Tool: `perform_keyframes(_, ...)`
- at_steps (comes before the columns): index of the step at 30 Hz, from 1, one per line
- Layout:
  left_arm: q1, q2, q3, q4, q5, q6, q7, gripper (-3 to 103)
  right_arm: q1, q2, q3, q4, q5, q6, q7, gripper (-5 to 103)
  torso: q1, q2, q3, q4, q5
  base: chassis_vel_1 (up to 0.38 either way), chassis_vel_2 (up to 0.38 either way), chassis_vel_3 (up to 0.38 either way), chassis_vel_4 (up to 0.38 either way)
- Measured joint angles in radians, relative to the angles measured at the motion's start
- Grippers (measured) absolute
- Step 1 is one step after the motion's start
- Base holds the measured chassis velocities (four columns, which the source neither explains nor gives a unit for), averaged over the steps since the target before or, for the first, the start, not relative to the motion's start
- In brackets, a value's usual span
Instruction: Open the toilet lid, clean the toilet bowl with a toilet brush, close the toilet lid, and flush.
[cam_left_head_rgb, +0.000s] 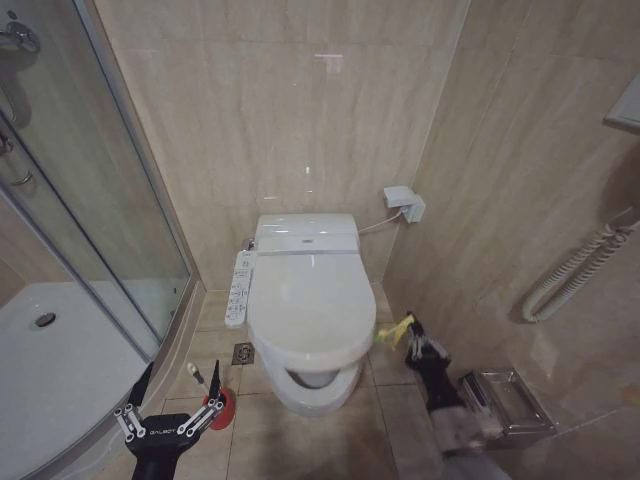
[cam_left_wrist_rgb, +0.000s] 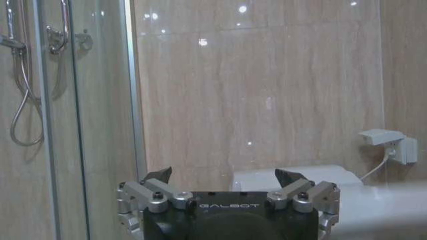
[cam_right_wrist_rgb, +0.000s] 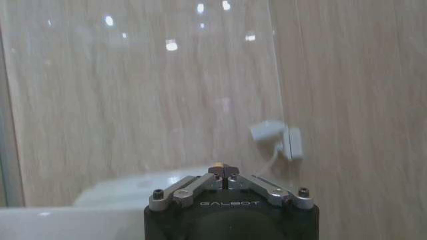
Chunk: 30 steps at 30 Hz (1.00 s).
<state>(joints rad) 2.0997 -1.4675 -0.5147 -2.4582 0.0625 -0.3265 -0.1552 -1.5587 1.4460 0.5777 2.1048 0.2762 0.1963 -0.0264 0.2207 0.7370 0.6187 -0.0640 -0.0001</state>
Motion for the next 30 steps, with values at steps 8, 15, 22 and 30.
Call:
perform_keyframes(8,0.0,0.0,0.0,0.0,0.0,0.0,0.0,100,0.206,-0.041,-0.026,0.004,0.037,-0.107,0.067,1,0.0,0.0,0.0,0.0003,0.0001,0.0,0.0,0.0,0.0)
perform_keyframes(15,0.0,0.0,0.0,0.0,0.0,0.0,0.0,100,0.388,-0.081,-0.036,-0.045,0.086,-0.175,0.089,1,0.0,0.0,0.0,0.0003,0.0001,0.0,0.0,0.0,0.0)
perform_keyframes(22,0.0,0.0,0.0,0.0,0.0,0.0,0.0,100,0.49,-0.113,-0.032,-0.08,0.147,-0.218,0.097,1,0.0,0.0,0.0,0.0001,0.0,0.0,0.0,0.0,0.0)
perform_keyframes(30,0.0,0.0,0.0,0.0,0.0,0.0,0.0,100,0.624,-0.161,-0.033,-0.173,0.199,-0.258,0.106,1,0.0,0.0,0.0,0.0004,0.0,0.0,0.0,0.0,0.0)
